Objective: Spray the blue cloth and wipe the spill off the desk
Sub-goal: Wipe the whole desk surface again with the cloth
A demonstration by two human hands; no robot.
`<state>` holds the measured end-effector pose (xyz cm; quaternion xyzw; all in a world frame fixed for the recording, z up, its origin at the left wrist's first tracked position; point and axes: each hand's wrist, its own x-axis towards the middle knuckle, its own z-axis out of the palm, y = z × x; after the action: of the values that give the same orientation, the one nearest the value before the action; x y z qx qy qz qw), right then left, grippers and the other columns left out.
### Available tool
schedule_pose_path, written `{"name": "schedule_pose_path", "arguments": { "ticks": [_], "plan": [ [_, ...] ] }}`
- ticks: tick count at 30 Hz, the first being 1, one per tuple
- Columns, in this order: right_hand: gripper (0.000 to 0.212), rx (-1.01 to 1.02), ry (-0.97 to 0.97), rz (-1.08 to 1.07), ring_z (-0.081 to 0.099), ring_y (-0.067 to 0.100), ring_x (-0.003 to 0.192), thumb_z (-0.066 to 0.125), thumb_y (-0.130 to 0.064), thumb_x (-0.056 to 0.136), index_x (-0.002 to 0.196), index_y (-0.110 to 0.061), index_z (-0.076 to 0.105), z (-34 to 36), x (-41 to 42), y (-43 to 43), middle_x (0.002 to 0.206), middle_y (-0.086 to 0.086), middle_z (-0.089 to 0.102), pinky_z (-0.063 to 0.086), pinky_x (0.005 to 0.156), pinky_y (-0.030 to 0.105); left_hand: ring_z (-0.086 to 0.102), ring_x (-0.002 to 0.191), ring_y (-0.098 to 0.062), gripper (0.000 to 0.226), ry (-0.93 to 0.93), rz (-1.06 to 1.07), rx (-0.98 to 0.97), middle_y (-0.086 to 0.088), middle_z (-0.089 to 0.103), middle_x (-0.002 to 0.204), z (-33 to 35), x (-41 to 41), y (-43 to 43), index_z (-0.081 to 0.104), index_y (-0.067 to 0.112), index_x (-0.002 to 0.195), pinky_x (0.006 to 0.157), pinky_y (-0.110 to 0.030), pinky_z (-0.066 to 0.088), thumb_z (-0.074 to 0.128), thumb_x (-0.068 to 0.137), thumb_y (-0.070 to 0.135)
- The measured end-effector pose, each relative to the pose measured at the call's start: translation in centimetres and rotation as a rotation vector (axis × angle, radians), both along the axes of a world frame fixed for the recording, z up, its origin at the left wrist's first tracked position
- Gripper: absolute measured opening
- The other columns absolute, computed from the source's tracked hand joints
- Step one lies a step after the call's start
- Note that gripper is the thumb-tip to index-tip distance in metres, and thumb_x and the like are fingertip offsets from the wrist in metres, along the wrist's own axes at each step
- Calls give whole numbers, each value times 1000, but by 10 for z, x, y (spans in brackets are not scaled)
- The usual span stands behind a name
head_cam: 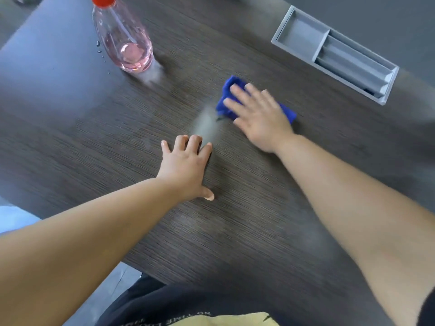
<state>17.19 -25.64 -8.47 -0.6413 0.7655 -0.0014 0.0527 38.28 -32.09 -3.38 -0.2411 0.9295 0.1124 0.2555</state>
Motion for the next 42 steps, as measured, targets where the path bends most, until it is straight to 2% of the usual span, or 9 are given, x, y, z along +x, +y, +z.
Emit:
{"name": "schedule_pose_path", "arguments": {
  "ticks": [4,6,10,12,18,25,32,38,42],
  "plan": [
    [52,23,-46,-699,3,23,145,19,-47,100,149,-30,18,3,-26,-31,159,-6,3,5,116,46,13,135,-31,119,1,4,2,-4,14,147,-3,1,0,11,22,147,109,-61,16,69,55,71],
    [58,15,-76,-799,1,23,145,16,-54,97,150,-29,16,6,6,-52,159,-6,1,2,115,47,12,135,-31,120,1,13,11,-4,13,148,-3,0,1,11,23,147,109,-61,15,70,55,71],
    [60,8,-78,-220,17,30,143,19,-54,94,147,-25,30,3,53,-25,157,1,19,14,114,50,13,134,-31,119,3,21,2,-5,15,147,-1,0,1,13,22,147,109,-60,16,71,55,70],
    [57,-22,-45,-108,26,32,140,24,-50,94,143,-25,39,0,28,12,154,2,28,20,111,51,15,133,-32,118,0,17,-8,-5,16,147,0,-1,1,15,22,147,108,-59,18,71,54,70],
    [58,15,-59,-995,2,25,145,21,-51,98,151,-26,16,6,6,33,159,-3,0,4,116,47,22,129,-31,114,7,27,-13,-6,23,142,6,-4,5,26,20,141,109,-56,24,75,50,68],
    [60,56,-98,-268,18,29,143,21,-52,93,146,-26,31,5,55,90,156,-1,20,16,114,50,15,136,-30,86,75,242,162,-8,23,146,15,-16,14,39,18,136,110,-40,25,69,68,59],
    [58,84,-84,-1095,-1,26,145,22,-50,98,151,-25,14,7,1,105,159,-2,-3,3,116,49,9,137,-30,88,120,5,140,-6,16,148,16,-40,39,31,26,139,112,-45,16,65,68,65],
    [59,24,-90,-412,24,31,141,23,-51,93,144,-23,36,1,70,111,155,1,26,20,111,51,-1,141,-34,113,32,-75,91,-7,4,153,0,-31,50,12,27,147,115,-52,9,69,59,69],
    [53,91,-55,-544,7,25,145,18,-49,98,148,-32,20,4,-22,108,159,-5,6,7,115,46,-8,142,-35,125,-39,-127,39,-8,-6,155,-2,-30,51,-1,27,149,114,-54,3,70,56,71]
  ]
}}
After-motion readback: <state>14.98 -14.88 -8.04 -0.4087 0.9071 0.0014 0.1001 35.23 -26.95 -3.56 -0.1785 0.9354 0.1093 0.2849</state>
